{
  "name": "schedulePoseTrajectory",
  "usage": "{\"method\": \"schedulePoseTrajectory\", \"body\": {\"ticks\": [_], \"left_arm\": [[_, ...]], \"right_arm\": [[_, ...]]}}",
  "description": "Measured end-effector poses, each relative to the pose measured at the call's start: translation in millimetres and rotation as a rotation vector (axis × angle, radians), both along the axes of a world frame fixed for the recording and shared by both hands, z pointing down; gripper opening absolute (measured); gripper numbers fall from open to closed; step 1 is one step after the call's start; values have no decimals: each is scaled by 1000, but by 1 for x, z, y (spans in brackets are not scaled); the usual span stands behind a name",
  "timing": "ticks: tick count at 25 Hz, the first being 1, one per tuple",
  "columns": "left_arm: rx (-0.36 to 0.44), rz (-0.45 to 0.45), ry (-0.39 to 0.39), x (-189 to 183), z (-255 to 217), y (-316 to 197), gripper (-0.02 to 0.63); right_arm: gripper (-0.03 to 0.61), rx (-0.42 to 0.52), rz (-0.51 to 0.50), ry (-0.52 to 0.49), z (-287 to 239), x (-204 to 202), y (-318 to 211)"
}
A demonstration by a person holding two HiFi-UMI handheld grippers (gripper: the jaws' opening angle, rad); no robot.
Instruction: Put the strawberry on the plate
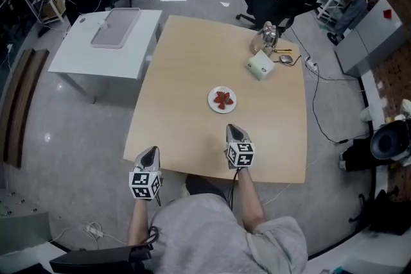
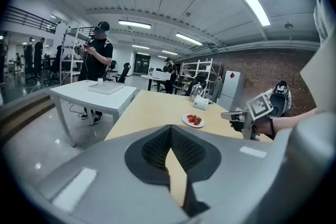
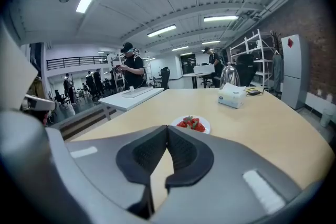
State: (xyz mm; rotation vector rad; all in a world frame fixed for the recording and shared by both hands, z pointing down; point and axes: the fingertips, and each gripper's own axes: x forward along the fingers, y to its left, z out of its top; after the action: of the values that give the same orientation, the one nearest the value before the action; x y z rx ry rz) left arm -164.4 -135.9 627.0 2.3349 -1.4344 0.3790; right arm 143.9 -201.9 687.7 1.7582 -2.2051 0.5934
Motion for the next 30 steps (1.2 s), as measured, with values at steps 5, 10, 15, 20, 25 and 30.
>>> {"method": "schedulePoseTrajectory", "body": {"ticks": [5, 10, 15, 20, 25, 30], "left_arm": [[25, 21, 17, 5, -10, 16, 20], [56, 48, 41, 14, -17, 31, 20], [70, 85, 57, 27, -19, 48, 20], [76, 123, 64, 39, -20, 64, 20], [83, 163, 65, 49, -23, 74, 20], [87, 213, 68, 65, -24, 80, 20]], "right_arm": [[8, 70, 12, -4, -30, -3, 26], [8, 122, 28, 4, -55, 0, 60], [8, 157, 54, 20, -72, 10, 93], [8, 169, 94, 30, -79, 21, 124], [8, 188, 127, 27, -85, 26, 152], [8, 205, 156, 28, -91, 31, 175]]}}
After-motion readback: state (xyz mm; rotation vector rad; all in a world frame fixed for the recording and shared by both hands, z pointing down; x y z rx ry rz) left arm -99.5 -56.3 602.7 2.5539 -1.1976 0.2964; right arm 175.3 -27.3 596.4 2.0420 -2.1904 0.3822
